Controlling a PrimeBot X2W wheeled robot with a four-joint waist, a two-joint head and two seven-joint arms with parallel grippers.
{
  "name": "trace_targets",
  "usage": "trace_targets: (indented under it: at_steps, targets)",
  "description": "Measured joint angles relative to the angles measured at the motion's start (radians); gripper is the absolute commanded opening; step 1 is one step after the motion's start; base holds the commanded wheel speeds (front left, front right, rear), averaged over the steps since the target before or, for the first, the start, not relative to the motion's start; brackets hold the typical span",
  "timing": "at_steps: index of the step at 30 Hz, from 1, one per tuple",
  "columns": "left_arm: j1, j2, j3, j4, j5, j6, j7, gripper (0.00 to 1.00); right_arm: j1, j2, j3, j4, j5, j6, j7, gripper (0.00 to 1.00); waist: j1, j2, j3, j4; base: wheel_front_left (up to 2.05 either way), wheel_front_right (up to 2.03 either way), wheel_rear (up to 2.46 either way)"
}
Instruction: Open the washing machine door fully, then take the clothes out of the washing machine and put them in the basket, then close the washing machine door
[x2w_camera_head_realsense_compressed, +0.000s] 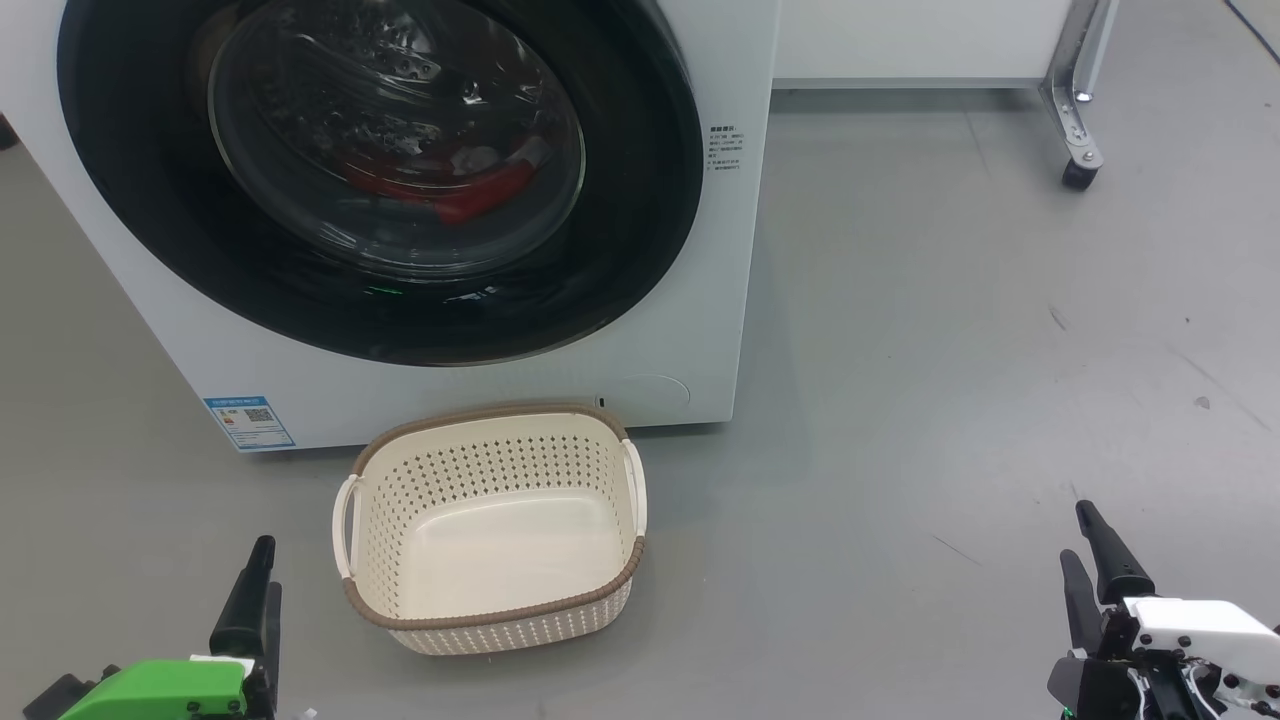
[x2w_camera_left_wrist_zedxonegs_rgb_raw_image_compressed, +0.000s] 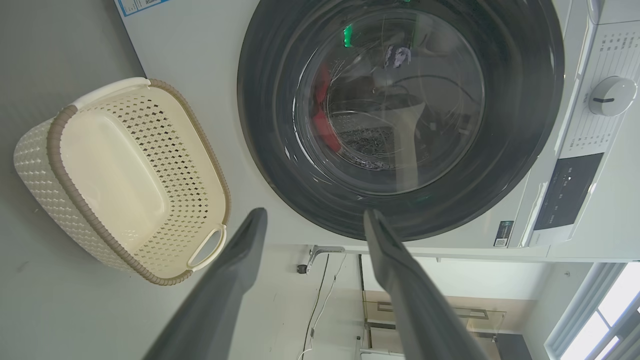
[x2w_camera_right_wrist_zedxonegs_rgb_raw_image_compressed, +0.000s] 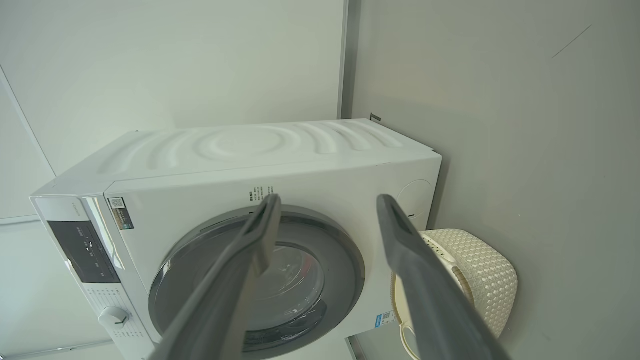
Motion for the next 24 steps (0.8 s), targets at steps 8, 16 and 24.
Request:
trace_targets:
  at_steps: [8,16,24]
  targets:
    - [-0.003,0.000,-0.016,-0.012,0.003,0.000,-0.024,1.00,-0.003,-0.001,0.009,-0.010,-0.030,0.000,-0.019,1.00,0.0000,0.0000,0.001,0.000,0.00,0.00,0.00]
    - [-0.005,0.002,-0.040,-0.036,0.028,0.000,-0.051,1.00,-0.008,-0.015,0.030,-0.021,-0.081,0.000,-0.053,1.00,0.0000,0.0000,0.003,0.000,0.00,0.00,0.00]
    - [-0.011,0.027,-0.071,-0.051,0.110,0.000,-0.092,1.00,-0.023,-0.048,0.067,-0.027,-0.184,0.000,-0.087,1.00,0.0000,0.0000,0.005,0.000,0.00,0.00,0.00]
